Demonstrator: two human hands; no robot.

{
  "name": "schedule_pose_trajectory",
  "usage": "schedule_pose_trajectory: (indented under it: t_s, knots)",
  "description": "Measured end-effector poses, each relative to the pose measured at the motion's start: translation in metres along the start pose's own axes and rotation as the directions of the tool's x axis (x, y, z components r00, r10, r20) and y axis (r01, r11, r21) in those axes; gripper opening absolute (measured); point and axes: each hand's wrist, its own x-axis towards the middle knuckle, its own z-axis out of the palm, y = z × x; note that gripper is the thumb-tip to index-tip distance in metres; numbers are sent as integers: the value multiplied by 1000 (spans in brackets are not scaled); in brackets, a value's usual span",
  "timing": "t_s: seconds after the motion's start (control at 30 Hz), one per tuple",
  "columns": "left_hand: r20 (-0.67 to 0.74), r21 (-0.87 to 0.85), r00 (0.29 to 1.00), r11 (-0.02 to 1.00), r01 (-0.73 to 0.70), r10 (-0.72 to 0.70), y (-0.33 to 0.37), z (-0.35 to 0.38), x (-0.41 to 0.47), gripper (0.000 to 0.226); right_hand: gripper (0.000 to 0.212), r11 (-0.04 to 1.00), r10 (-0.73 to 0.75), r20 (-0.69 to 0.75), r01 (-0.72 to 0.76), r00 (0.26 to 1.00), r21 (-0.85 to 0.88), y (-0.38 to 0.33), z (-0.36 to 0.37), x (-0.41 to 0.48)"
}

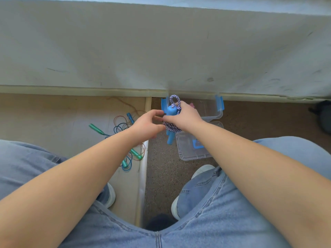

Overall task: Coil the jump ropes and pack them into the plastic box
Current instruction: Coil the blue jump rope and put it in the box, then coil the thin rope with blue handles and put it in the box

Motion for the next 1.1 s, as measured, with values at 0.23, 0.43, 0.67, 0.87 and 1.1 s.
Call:
schedule_pose_trajectory:
  t_s: [0.23,0.43,0.67,0.87,1.1]
  knots:
    - [-46,-82,990,988,127,-131,-7,0,52,52,79,842,341,9,-310,940,441,23,12,70]
    - [-61,-150,982,974,170,-180,-9,8,92,48,77,433,514,53,-313,856,845,36,-11,100]
    - [-88,-272,966,939,211,-242,-25,15,114,42,17,500,525,60,-365,849,785,56,-5,110]
    - [-90,-269,950,925,267,-300,-53,13,117,37,27,687,392,255,-466,884,557,33,35,107]
    - [-94,-303,897,870,388,-433,-106,-4,118,31,26,808,326,372,-460,869,368,14,99,113]
